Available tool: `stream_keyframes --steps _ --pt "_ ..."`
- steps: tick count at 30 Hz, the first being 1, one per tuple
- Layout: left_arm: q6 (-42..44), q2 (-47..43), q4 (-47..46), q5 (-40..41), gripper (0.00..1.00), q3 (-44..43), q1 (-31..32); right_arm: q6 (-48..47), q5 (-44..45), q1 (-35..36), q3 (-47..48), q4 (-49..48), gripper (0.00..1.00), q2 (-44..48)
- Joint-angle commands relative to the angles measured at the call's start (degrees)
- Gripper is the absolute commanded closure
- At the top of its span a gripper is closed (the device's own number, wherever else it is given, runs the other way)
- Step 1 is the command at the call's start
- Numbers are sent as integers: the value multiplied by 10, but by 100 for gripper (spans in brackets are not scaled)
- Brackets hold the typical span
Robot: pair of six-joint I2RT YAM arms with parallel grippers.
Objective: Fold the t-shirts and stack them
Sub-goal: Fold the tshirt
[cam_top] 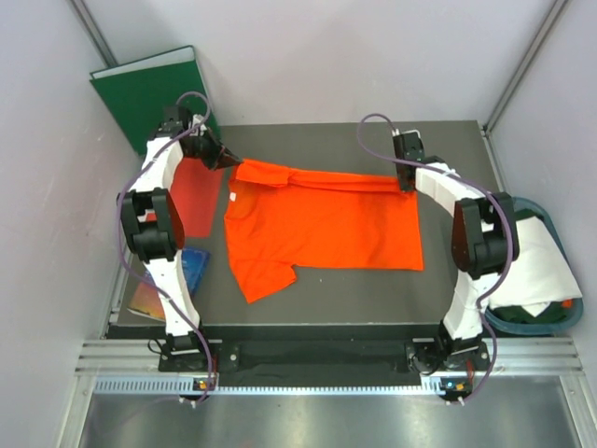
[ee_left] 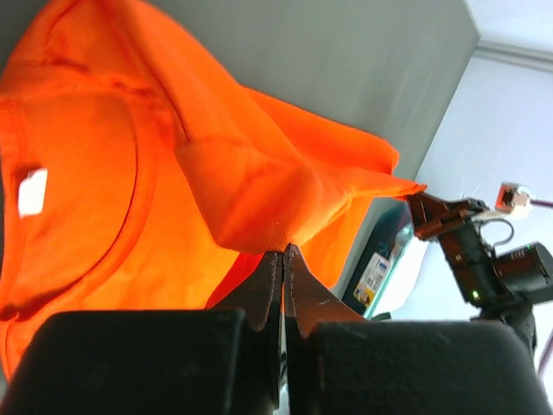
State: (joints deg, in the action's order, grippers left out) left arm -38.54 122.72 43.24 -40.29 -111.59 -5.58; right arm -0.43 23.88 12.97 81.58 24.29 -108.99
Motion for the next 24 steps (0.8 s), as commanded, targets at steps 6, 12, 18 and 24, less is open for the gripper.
stream_keyframes --steps 6,12,18,24 --pt "30 -30 100 -10 100 29 -3 -6 144 23 23 -64 100 -45" --pt "32 -38 94 -2 100 29 -5 -28 179 25 104 -95 100 -86" --pt "34 -20 117 0 100 -9 -5 -40 178 27 140 -143 100 -97" --pt "41 -15 141 1 100 -7 -6 -39 165 27 102 -146 100 -94"
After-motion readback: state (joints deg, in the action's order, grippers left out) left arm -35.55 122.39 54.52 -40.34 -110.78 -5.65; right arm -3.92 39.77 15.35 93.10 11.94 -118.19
